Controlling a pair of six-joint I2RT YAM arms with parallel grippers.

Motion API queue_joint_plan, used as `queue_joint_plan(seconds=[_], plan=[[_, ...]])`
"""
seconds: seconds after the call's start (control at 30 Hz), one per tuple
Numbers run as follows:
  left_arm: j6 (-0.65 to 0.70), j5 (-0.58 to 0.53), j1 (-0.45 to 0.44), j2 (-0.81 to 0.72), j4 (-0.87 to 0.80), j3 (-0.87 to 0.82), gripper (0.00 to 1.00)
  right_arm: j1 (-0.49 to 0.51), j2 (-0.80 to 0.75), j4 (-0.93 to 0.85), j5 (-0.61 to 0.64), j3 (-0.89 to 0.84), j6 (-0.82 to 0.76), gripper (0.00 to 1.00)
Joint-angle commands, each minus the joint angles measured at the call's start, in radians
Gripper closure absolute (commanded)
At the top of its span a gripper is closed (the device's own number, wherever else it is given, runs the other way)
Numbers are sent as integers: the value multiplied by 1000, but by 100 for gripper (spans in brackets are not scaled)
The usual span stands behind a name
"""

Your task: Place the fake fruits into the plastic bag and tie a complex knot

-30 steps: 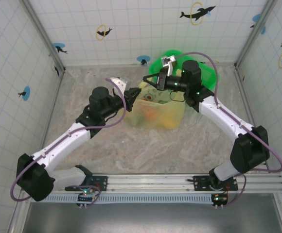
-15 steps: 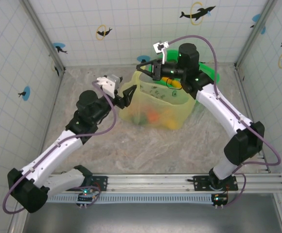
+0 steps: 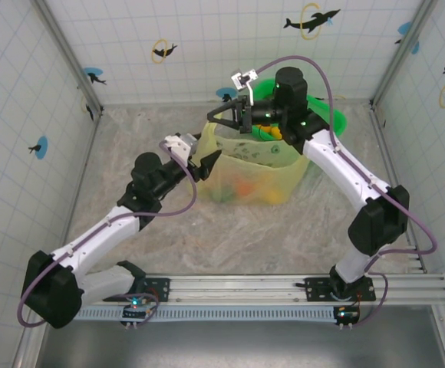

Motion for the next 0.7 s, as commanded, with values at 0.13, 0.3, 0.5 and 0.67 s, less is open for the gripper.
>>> queue_joint_plan(seconds=[0.13,0.3,0.5,0.67], plan=[[-12,78,27,31,154,12,25,13,-48,46,-66,-45,-31,100],[-14,127,26,57,190,5,30,21,-57,52,-59,-52,-34,100],[-37,198,26,80,300,-47,37,20,-77,147,-9,-99,19,100],[-61,175,25,97,508,-132,46,20,-103,236,13,-160,64,100]])
